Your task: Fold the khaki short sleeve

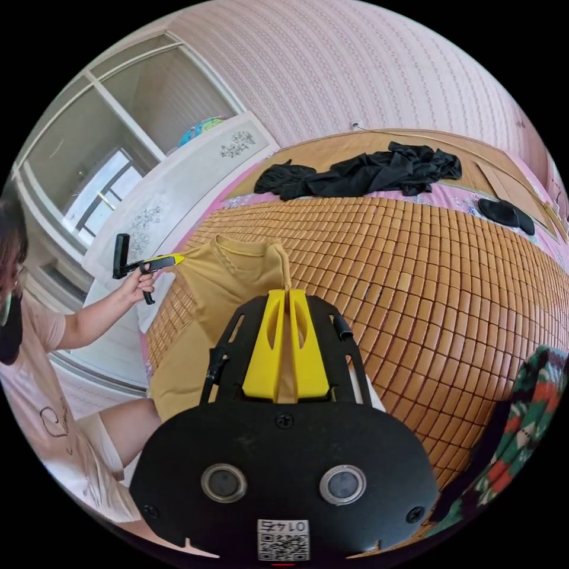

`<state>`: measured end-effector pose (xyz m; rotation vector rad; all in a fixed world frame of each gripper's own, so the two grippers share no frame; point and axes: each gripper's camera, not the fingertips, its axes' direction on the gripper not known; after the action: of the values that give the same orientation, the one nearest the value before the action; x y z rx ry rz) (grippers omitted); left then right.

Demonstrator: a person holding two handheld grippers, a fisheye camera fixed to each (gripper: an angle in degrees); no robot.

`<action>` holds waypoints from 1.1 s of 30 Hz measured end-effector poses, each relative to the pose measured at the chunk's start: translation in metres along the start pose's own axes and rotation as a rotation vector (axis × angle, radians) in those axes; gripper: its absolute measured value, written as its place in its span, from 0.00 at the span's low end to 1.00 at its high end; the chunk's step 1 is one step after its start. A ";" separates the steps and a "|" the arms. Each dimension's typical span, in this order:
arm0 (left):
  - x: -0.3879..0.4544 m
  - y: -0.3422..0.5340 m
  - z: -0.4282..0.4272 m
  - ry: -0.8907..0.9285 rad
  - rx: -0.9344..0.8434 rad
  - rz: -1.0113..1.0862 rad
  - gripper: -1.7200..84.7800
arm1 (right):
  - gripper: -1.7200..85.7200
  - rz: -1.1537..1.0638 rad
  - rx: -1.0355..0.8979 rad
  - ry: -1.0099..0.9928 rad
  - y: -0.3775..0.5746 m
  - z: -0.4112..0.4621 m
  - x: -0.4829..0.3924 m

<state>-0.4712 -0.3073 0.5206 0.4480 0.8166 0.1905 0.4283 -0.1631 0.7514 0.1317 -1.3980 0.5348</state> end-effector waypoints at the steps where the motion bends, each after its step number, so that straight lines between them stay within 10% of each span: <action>1: 0.012 0.013 -0.025 0.015 0.003 0.013 0.01 | 0.03 -0.033 -0.009 -0.029 0.015 -0.015 -0.016; 14: 0.105 0.261 -0.072 -0.023 -0.344 -0.132 0.01 | 0.03 0.171 -0.298 0.009 0.279 0.021 -0.094; 33: 0.258 0.277 -0.145 -0.078 -0.194 0.031 0.06 | 0.12 -0.096 -0.216 0.212 0.264 0.063 -0.269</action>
<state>-0.4028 0.0703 0.3894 0.2835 0.7070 0.2771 0.2379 -0.0324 0.4472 -0.0317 -1.2268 0.3053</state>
